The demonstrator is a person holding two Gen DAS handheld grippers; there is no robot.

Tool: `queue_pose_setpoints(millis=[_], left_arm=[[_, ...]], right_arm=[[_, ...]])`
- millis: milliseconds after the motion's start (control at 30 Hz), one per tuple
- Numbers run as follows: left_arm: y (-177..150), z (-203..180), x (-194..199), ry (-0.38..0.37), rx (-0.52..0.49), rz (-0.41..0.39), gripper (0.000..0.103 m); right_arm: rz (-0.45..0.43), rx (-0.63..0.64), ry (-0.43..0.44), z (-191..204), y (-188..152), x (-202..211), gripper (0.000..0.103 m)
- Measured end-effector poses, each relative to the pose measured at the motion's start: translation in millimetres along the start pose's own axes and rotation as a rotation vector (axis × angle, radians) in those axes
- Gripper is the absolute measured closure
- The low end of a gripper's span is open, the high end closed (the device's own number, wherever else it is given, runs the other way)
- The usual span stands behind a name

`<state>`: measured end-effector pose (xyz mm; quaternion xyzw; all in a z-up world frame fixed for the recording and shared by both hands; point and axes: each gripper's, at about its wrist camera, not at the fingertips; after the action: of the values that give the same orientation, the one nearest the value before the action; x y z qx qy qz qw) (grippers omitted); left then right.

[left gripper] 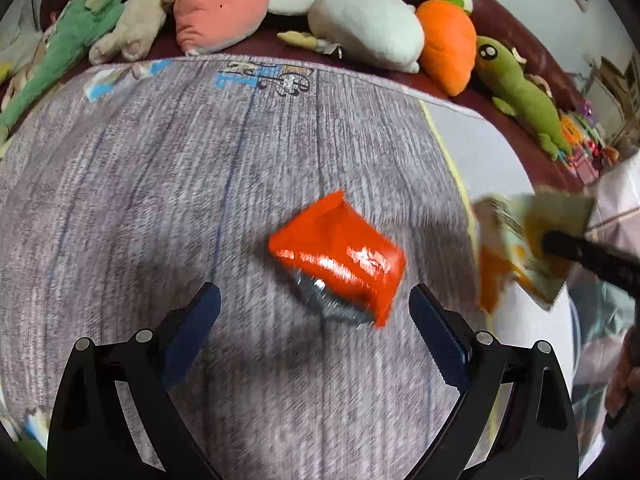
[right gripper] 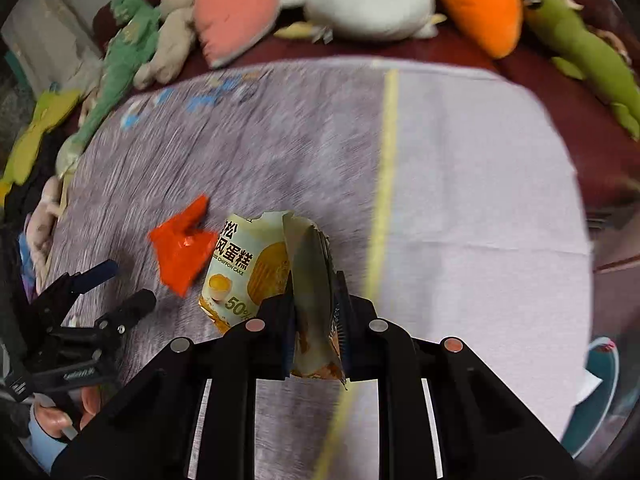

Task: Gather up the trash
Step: 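Grasp the yellow cake packet with the right tool while the left tool grasps the orange packet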

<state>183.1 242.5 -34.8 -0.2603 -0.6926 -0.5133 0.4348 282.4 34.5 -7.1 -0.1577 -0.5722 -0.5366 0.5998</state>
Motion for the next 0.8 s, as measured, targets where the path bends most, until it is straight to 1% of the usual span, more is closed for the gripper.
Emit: queue_pose_setpoints(millis=[100, 200, 267, 333, 433, 467, 500, 533, 567, 600, 633, 667, 700, 800], left_arm=[[8, -7, -9, 0.027, -0.016, 0.001, 0.008], [12, -11, -24, 0.048, -0.026, 0.030, 0.008], [13, -11, -33, 0.047, -0.009, 0.049, 0.008], [14, -13, -43, 0.025, 0.018, 0.071, 0.008], [11, -21, -52, 0.016, 0.016, 0.086, 0.008], [10, -24, -52, 0.026, 0.008, 0.081, 0.019], [7, -30, -50, 0.066, -0.016, 0.057, 0.027], [6, -34, -49, 0.074, -0.031, 0.050, 0.043], [4, -37, -46, 0.073, -0.037, 0.041, 0.049], [4, -38, -44, 0.071, -0.039, 0.032, 0.052], [3, -41, -41, 0.084, -0.045, 0.011, 0.064], [2, -44, -37, 0.095, -0.053, -0.006, 0.066], [2, -46, -34, 0.088, -0.054, -0.013, 0.068], [-2, -55, -24, 0.078, -0.070, -0.026, 0.069]], right_arm=[[-0.026, -0.017, -0.039, -22, 0, 18, 0.087], [-0.026, -0.046, -0.048, -43, -3, 26, 0.086], [-0.029, -0.059, -0.047, -52, -5, 27, 0.086], [-0.033, -0.065, -0.045, -58, -6, 27, 0.086], [-0.037, -0.072, -0.034, -67, -8, 28, 0.086], [-0.037, -0.075, -0.029, -69, -8, 26, 0.086], [-0.037, -0.078, -0.026, -70, -8, 25, 0.086], [-0.036, -0.083, -0.020, -72, -9, 23, 0.086], [-0.036, -0.087, -0.015, -73, -11, 22, 0.086], [-0.034, -0.090, -0.011, -75, -12, 21, 0.086], [-0.033, -0.092, -0.006, -77, -14, 20, 0.086], [-0.033, -0.094, -0.003, -79, -16, 19, 0.085], [-0.033, -0.096, 0.000, -80, -17, 19, 0.085], [-0.041, -0.112, 0.017, -88, -23, 23, 0.085]])
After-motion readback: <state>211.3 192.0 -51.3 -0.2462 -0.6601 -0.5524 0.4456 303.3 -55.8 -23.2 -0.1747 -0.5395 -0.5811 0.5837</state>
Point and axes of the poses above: each gripper's, at about its wrist camera, not at the fingertips, and x roughly against the way its jaws point, z to its left, y to its top, and after that the axes turned 7 degrees about y, right-handed
